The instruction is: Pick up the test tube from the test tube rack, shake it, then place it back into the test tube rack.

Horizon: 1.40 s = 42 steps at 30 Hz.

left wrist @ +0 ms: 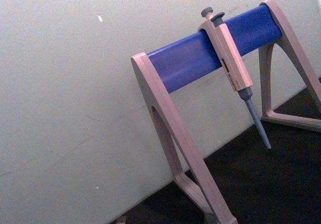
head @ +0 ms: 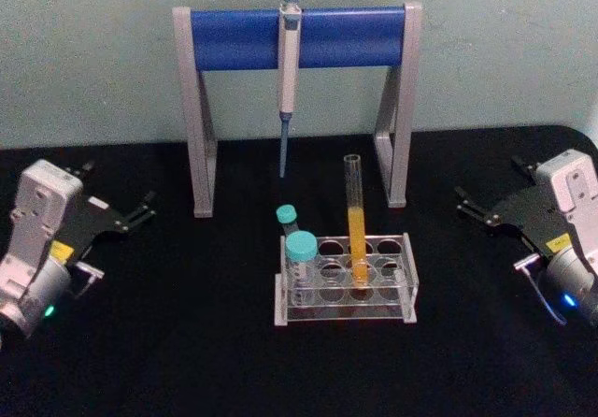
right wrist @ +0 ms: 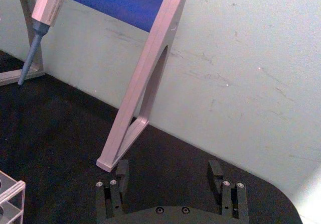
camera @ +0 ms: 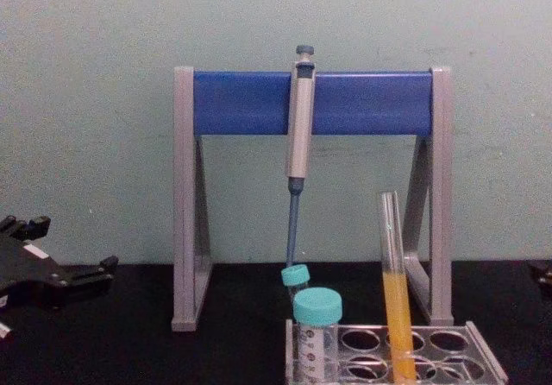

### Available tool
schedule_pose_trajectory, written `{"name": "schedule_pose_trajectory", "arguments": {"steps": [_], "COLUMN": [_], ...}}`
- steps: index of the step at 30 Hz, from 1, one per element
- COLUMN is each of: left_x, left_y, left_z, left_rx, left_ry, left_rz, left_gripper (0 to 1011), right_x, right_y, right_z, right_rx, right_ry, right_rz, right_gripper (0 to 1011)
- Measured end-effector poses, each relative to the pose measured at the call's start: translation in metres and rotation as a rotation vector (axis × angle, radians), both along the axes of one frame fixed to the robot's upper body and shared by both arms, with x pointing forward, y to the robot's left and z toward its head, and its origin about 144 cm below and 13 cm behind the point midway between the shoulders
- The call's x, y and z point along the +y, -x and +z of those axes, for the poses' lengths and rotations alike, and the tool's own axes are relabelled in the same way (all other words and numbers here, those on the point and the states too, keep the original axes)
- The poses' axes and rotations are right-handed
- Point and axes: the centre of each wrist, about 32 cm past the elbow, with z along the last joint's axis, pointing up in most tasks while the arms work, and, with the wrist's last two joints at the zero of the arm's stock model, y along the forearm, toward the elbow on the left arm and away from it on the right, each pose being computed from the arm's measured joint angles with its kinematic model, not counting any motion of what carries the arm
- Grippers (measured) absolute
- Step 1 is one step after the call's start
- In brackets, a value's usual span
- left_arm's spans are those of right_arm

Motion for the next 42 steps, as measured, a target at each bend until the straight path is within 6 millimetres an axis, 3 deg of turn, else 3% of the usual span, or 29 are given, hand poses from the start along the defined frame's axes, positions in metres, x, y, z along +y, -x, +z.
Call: {"name": "schedule_pose_trajectory", "arguments": {"steps": [42], "left_x": [0.0000], "left_y": [0.0000], "left_z": [0.0000], "left_rx": [0.000], "left_ry": [0.000], "left_rz": [0.000], "left_gripper": [1001], "right_x": [0.0000], "right_y": [0.0000], "right_z": [0.0000], "right_rx": [0.000], "right_ry": [0.000], "right_rz": [0.000], "right_gripper": [1000]}}
